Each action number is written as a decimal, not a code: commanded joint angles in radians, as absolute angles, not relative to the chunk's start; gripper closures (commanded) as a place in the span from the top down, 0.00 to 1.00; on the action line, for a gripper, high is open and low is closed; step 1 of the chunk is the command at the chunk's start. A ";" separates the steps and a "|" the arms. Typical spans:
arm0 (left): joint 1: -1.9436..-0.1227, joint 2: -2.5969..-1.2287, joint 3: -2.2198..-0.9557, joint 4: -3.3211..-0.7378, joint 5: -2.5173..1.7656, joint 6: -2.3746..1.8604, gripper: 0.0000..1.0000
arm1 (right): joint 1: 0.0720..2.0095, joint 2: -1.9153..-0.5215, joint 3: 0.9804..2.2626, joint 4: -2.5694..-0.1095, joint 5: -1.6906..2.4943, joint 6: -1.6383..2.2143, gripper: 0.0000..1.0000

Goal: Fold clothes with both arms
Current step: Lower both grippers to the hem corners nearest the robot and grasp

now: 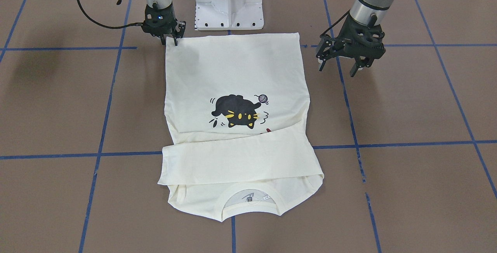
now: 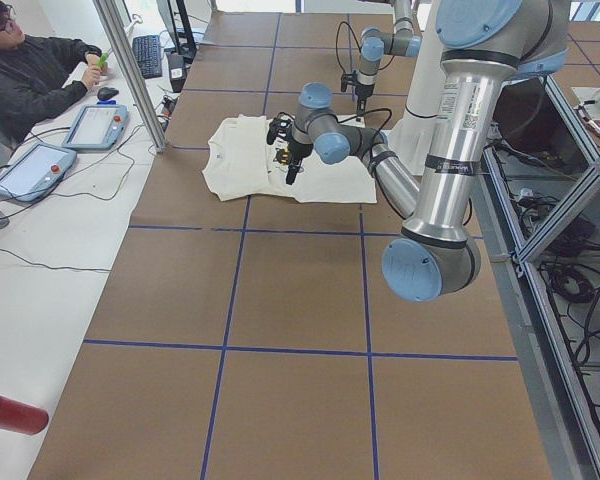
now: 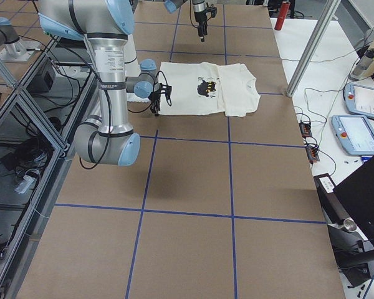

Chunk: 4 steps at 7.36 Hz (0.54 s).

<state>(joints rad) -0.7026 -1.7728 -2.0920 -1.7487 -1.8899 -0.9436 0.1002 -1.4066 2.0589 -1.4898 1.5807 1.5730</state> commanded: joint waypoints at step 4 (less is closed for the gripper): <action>-0.703 -1.776 -2.083 -1.746 -1.893 -0.939 0.99 | 0.104 -1.407 2.094 -1.496 1.598 1.574 0.00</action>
